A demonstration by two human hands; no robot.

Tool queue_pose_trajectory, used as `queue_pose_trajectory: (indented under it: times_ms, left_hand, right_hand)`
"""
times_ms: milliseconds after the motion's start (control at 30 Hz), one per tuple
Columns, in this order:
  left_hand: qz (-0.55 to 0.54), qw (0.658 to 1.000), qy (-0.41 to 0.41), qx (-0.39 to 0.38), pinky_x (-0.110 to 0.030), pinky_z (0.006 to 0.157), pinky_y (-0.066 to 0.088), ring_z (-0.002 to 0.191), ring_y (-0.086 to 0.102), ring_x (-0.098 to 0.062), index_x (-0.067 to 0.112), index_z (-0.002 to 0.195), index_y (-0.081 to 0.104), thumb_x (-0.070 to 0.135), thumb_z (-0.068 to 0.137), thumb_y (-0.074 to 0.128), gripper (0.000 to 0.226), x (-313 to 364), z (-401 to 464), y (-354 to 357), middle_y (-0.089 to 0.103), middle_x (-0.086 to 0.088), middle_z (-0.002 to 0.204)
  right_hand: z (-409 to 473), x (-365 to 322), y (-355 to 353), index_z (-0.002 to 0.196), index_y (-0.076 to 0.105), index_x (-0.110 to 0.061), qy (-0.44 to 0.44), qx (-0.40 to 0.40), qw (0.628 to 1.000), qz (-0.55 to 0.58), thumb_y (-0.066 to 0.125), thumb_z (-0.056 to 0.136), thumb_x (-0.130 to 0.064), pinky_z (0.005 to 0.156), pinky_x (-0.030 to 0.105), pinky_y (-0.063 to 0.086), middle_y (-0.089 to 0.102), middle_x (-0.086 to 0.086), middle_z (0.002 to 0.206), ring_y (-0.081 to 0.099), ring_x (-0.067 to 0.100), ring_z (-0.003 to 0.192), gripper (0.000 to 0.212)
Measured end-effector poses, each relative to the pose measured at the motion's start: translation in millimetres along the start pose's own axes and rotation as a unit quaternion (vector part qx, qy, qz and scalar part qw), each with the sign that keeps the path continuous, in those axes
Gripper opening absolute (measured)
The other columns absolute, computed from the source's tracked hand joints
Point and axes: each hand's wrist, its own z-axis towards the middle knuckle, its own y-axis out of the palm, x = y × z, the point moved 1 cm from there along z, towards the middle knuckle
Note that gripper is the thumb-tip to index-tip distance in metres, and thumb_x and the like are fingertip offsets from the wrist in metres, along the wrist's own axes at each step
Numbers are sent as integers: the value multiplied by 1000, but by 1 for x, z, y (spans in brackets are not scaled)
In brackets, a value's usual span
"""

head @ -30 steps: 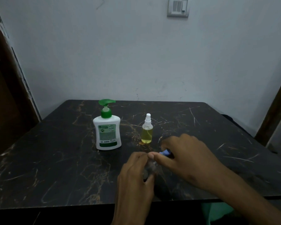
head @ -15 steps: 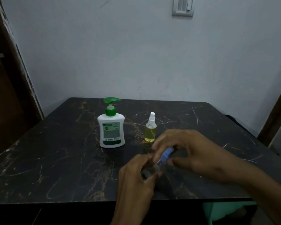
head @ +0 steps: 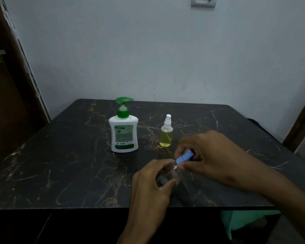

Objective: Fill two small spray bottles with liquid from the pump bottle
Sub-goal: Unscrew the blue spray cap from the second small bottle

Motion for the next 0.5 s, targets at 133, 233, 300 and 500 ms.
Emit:
queue_pose_trajectory:
  times_ms: [133, 233, 300, 500]
  left_hand:
    - [-9, 1000, -5, -3, -24, 83, 57, 94, 71, 1, 31, 106, 79, 10, 73, 88, 40, -2, -1, -2, 75, 20, 98]
    - [-17, 1000, -8, 2, -25, 83, 57, 93, 71, -1, 33, 106, 78, 10, 75, 88, 40, -2, -4, -5, 75, 19, 96]
    - [-26, 999, -19, 8, -25, 84, 57, 94, 71, 0, 34, 108, 78, 10, 76, 88, 41, -4, -5, -7, 75, 19, 97]
    - [-58, 996, -19, 58, -30, 82, 59, 94, 73, -7, 37, 104, 76, 5, 78, 87, 43, -4, -12, -16, 76, 16, 96]
  right_hand:
    - [-9, 1, -26, 89, 71, -38, 1, 40, 999, 4, 82, 80, -10, 74, 20, 53, 71, -21, 93, 66, -3, 90, 31]
    - [-21, 8, -57, 88, 71, -37, -19, 94, 995, 25, 76, 83, -6, 77, 28, 57, 71, -14, 93, 69, 7, 89, 32]
    - [-28, 18, -74, 93, 71, -33, -14, 136, 989, 55, 77, 83, -12, 73, 33, 60, 74, -9, 92, 73, 12, 84, 24]
    - [-17, 55, -29, 99, 75, -32, 91, 219, 963, 126, 81, 84, -28, 76, 20, 61, 75, -14, 95, 72, 0, 88, 17]
